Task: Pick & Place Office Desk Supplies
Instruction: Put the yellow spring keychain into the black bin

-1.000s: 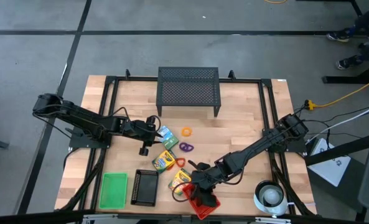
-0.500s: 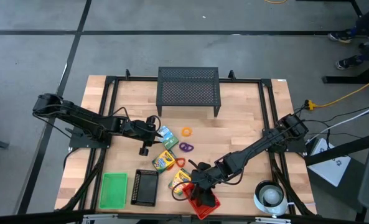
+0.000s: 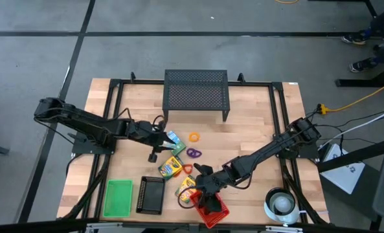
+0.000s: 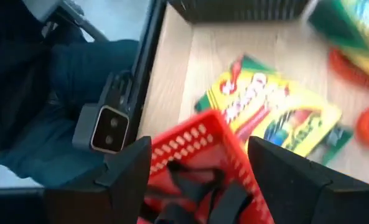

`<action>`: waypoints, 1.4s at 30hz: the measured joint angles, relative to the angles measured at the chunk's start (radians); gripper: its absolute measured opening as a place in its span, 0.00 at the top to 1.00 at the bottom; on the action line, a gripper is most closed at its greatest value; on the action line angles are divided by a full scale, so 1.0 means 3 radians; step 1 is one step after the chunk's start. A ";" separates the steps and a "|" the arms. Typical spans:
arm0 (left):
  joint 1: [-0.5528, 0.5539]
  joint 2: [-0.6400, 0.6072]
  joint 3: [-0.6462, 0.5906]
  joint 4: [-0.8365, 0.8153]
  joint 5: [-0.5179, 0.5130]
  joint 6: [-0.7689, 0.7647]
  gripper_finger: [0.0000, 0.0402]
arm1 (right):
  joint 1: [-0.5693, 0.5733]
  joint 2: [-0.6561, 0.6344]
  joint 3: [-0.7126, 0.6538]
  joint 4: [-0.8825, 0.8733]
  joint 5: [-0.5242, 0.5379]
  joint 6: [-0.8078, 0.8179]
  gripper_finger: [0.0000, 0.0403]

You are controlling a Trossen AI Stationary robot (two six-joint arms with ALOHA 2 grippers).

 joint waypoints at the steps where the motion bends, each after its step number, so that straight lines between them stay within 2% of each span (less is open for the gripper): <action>1: -0.0001 0.0001 0.0079 -0.0117 0.0035 0.0012 0.72 | -0.0017 -0.0012 0.0000 0.0034 0.0010 -0.0092 0.34; 5: 0.0000 0.0001 0.0361 -0.0468 0.0052 0.0132 0.72 | -0.0092 -0.0110 0.0001 0.0261 0.0156 -0.0580 0.36; 8: 0.0003 0.0001 0.0481 -0.0428 0.0048 0.0190 0.72 | -0.0170 -0.0223 0.0001 0.0468 0.0417 -0.1070 0.36; 16: 0.0181 -0.0033 0.0515 -0.0385 -0.0011 0.0191 0.72 | -0.0345 -0.0353 0.0003 0.0519 0.1732 -0.1757 0.36; 20: 0.0221 -0.0033 0.0516 -0.0495 -0.0261 0.0226 0.72 | -0.0420 -0.0355 0.0003 0.0589 0.2222 -0.1649 0.36; 25: 0.0221 0.0021 0.0515 -0.0519 -0.0363 0.0250 0.72 | -0.0542 -0.0355 0.0002 0.0649 0.2256 -0.1168 0.36; 30: 0.0221 0.0122 0.0516 -0.0322 -0.1054 0.0562 0.72 | -0.0769 -0.0355 0.0002 0.0541 0.2245 -0.0943 0.36; 32: 0.0224 0.0182 0.0516 -0.0179 -0.1210 0.0530 0.72 | -0.0919 -0.0355 0.0002 0.0448 0.2025 -0.0936 0.37; 34: 0.0268 0.0258 0.0518 -0.0091 -0.1096 0.0501 0.72 | -0.1077 -0.0355 0.0001 0.0359 0.1636 -0.0917 0.39; 37: 0.0443 0.0444 0.0518 -0.0108 -0.0623 0.0410 0.72 | -0.1215 -0.0354 -0.0002 0.0374 0.1170 -0.0986 0.43; 39: 0.0567 0.0580 0.0515 -0.0144 -0.0414 0.0383 0.72 | -0.1205 -0.0354 -0.0002 0.0443 0.1091 -0.1186 0.46; 42: 0.0695 0.0720 0.0515 -0.0073 -0.0164 0.0443 0.72 | -0.1107 -0.0369 -0.0002 0.0478 0.1201 -0.1420 0.50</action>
